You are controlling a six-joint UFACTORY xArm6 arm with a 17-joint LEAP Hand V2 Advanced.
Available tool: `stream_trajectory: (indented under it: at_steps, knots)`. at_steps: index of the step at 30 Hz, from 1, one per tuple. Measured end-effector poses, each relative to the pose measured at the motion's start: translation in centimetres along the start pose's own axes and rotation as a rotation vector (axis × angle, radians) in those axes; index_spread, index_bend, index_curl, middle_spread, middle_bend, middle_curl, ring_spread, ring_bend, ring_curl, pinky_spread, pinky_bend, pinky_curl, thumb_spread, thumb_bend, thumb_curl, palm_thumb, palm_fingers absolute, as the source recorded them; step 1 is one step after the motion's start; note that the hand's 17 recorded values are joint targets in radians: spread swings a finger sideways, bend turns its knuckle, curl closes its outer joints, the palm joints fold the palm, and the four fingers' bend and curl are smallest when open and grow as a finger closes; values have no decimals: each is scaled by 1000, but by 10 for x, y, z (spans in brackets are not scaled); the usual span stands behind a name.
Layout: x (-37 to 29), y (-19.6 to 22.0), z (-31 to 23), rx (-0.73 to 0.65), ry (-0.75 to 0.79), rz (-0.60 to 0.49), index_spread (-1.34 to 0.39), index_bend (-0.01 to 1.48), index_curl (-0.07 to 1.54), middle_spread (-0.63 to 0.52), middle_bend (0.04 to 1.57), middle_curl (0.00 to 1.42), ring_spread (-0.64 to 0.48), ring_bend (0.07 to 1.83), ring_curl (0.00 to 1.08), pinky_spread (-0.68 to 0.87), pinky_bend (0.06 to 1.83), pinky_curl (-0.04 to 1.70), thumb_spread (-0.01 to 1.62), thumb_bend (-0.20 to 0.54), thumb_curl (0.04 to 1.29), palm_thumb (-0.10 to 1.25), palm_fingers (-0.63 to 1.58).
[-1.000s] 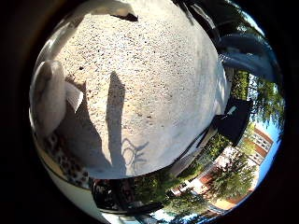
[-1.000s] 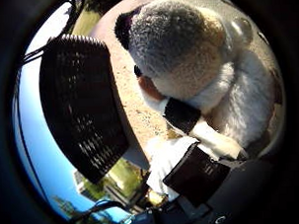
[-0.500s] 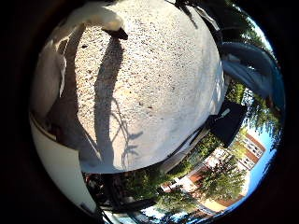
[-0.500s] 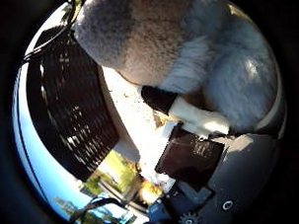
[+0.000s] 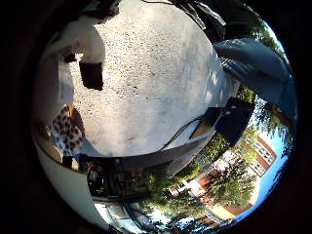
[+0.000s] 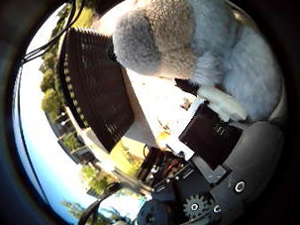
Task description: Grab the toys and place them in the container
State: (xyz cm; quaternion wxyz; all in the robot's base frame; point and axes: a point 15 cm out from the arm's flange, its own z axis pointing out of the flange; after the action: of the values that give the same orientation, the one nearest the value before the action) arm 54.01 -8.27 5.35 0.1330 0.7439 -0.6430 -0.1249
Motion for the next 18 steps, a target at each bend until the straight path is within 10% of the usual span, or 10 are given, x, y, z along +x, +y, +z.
stream_trajectory:
  at_steps: [18]
  knots:
    - [-139, 149, -253, 169, -32, -272, -878, 628, 1227, -170, 1400, 1015, -103, 1600, 816, 171, 1587, 897, 1117, -13, 767, 966, 685]
